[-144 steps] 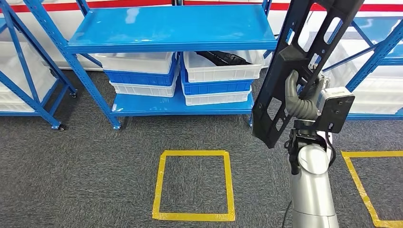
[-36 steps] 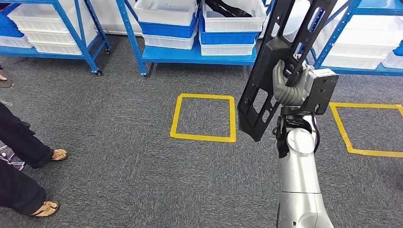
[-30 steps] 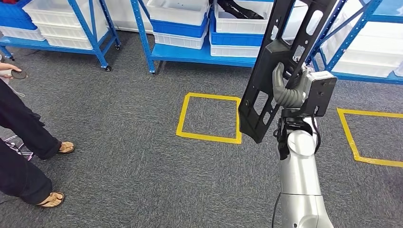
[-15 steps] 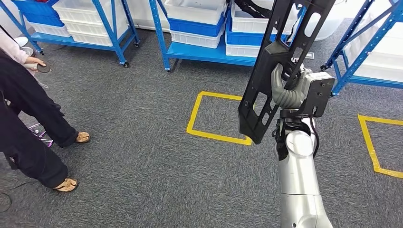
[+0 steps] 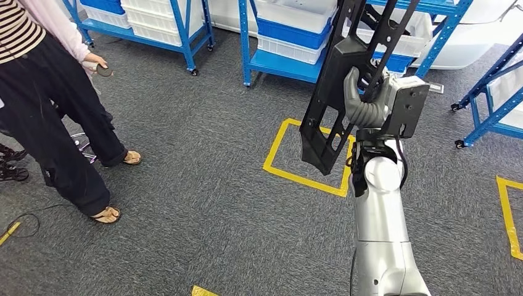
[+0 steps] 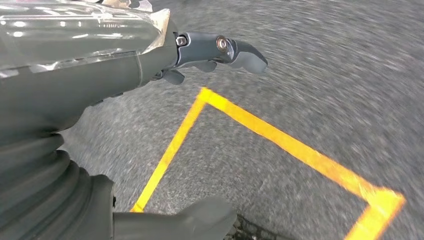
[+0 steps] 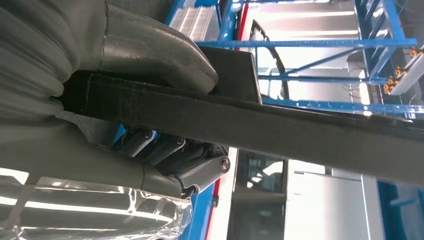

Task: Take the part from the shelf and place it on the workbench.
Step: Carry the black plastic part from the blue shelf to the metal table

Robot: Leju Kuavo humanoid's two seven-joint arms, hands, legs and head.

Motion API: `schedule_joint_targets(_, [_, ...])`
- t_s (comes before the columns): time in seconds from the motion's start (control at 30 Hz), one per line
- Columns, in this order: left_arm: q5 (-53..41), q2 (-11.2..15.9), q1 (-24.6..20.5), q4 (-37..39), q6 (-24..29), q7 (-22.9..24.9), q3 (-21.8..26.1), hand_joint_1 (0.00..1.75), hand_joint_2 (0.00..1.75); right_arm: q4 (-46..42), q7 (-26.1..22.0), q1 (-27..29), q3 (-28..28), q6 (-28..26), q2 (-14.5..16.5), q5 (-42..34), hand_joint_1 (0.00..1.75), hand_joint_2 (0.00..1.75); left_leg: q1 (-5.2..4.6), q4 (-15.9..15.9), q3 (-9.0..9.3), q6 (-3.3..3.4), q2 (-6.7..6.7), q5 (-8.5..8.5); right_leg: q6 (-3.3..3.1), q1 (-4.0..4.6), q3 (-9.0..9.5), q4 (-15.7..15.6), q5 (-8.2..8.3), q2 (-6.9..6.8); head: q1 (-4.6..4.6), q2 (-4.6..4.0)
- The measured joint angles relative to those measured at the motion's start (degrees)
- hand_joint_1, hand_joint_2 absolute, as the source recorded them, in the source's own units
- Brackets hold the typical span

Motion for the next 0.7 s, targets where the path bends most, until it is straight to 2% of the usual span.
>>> schedule_joint_targets(0.03, [0.93,-0.02,-0.04,0.0,0.93,0.63,0.53,0.0,1.75,0.71,0.54,-0.95,0.13,0.6,0.71,-0.36,1.75,1.75,0.02,0.05,-0.05,-0.02,-0.67,0.05,0.23,-0.05,-0.78,1.68,-0.29,0.12,0.05,0.0])
schedule_joint_targets(0.07, [2.04,-0.11,-0.05,0.0,2.04,1.18,1.19,0.0,1.75,1.46,1.18,-2.05,0.42,1.3,1.71,-0.96,1.75,1.75,0.06,0.16,-0.09,-0.08,-1.29,0.09,0.69,-0.12,-0.55,1.14,0.35,0.22,0.13,0.0])
schedule_joint_targets(0.1, [3.2,-0.25,-0.1,0.0,3.3,1.62,2.02,0.0,1.75,2.26,1.89,-3.37,0.98,1.94,2.93,-1.97,1.75,1.75,0.13,0.34,-0.14,-0.21,-1.86,0.08,1.27,-0.27,0.68,-1.51,1.75,0.41,0.13,0.0])
schedule_joint_targets(0.13, [4.37,-0.43,-0.21,0.0,4.66,2.0,2.95,0.0,1.75,3.17,2.6,-4.96,1.91,2.4,4.18,-3.51,1.75,1.75,0.19,0.66,-0.31,-0.43,-2.42,0.02,1.89,-0.58,2.49,-5.47,3.44,1.11,0.15,0.0])
schedule_joint_targets(0.17, [5.32,-0.61,-0.4,0.0,5.97,2.25,3.88,0.0,1.75,4.18,3.16,-6.73,3.22,2.39,5.23,-5.56,1.75,1.75,0.16,1.13,-0.65,-0.74,-2.97,-0.1,2.22,-0.78,4.2,-8.98,4.69,2.03,0.18,0.0])
schedule_joint_targets(0.2, [6.11,-0.83,-0.61,-0.01,7.2,2.43,4.8,0.0,1.75,5.2,3.62,-8.51,4.81,2.02,6.05,-7.82,1.75,1.75,0.16,1.52,-1.06,-1.12,-3.51,-0.15,2.25,-0.94,5.33,-11.43,5.48,2.72,0.14,0.0])
schedule_joint_targets(0.23, [6.68,-1.07,-0.76,-0.01,8.22,2.55,5.66,0.0,1.75,6.15,3.93,-10.15,6.58,1.38,6.69,-10.01,1.75,1.75,0.2,1.77,-1.46,-1.54,-4.0,-0.1,2.0,-0.93,5.82,-12.6,5.75,3.18,0.15,0.0])
schedule_joint_targets(0.3, [7.34,-1.64,-0.76,-0.02,9.9,2.71,7.07,0.0,1.75,7.85,4.16,-12.77,9.86,0.11,7.75,-13.69,1.75,1.75,0.47,1.76,-2.02,-2.32,-4.92,0.28,1.09,-0.66,5.74,-12.73,5.92,2.48,0.15,0.0])
schedule_joint_targets(0.33, [7.47,-1.93,-0.68,-0.02,10.77,2.86,7.63,0.0,1.75,8.65,4.05,-13.93,11.3,-0.39,8.16,-15.44,1.75,1.75,0.57,1.9,-2.26,-2.62,-4.74,0.25,0.72,-0.65,5.76,-12.82,6.08,1.97,0.17,0.0])
schedule_joint_targets(0.4, [7.27,-2.69,-0.63,-0.01,12.91,3.41,8.33,0.0,1.75,10.55,3.51,-16.49,14.09,-1.53,8.52,-19.33,1.75,1.75,0.62,4.58,-3.69,-3.19,-2.78,-1.32,-0.05,-0.85,5.84,-13.0,6.32,0.96,-0.07,0.0])
schedule_joint_targets(0.47, [6.61,-3.54,-0.67,0.0,14.6,3.99,8.67,0.0,1.75,12.84,3.06,-19.15,17.03,-2.99,8.5,-22.09,1.75,1.75,0.78,11.5,-7.01,-3.77,-0.29,-4.68,-0.52,-0.76,5.84,-13.03,6.32,-0.09,-0.29,0.0])
schedule_joint_targets(0.5, [6.25,-3.88,-0.67,0.0,14.76,4.11,8.8,0.0,1.75,13.99,2.99,-20.22,18.27,-3.61,8.48,-22.51,1.75,1.75,0.93,15.12,-8.78,-3.98,0.27,-6.02,-0.59,-0.7,5.83,-13.03,6.28,-0.65,-0.3,0.0])
schedule_joint_targets(0.53, [5.98,-4.14,-0.64,0.0,14.25,3.91,8.92,0.0,1.75,15.0,3.08,-20.95,19.12,-4.11,8.43,-22.06,1.75,1.75,1.06,17.4,-9.93,-4.11,0.53,-6.56,-0.62,-0.68,5.85,-13.03,6.25,-1.23,-0.31,0.0])
schedule_joint_targets(0.57, [5.77,-4.31,-0.59,0.0,13.07,3.38,9.0,0.0,1.75,15.74,3.33,-21.36,19.5,-4.44,8.33,-20.93,1.75,1.75,1.16,17.63,-10.09,-4.14,0.71,-6.1,-0.63,-0.68,5.87,-13.03,6.23,-1.82,-0.32,0.0])
schedule_joint_targets(0.6, [5.56,-4.36,-0.52,0.0,11.27,2.52,9.04,0.0,1.75,16.2,3.77,-21.5,19.33,-4.63,8.14,-19.05,1.75,1.75,1.24,15.54,-9.04,-4.1,0.97,-4.77,-0.64,-0.7,5.89,-13.03,6.2,-2.42,-0.32,0.0])
schedule_joint_targets(0.67, [5.11,-4.26,-0.43,0.0,7.4,0.57,9.04,0.0,1.75,16.41,4.64,-21.39,17.6,-4.46,7.29,-14.51,1.75,1.75,1.16,7.91,-4.91,-3.94,2.58,-1.66,-0.45,-0.52,5.92,-13.02,6.03,-3.59,-0.34,0.0])
schedule_joint_targets(0.7, [4.78,-4.15,-0.4,0.0,5.76,-0.2,9.02,0.0,1.75,16.4,4.85,-21.27,16.28,-4.1,6.57,-12.49,1.75,1.75,1.03,4.79,-3.24,-3.76,3.25,-0.7,-0.24,-0.31,5.95,-13.05,5.92,-4.14,-0.27,0.0])
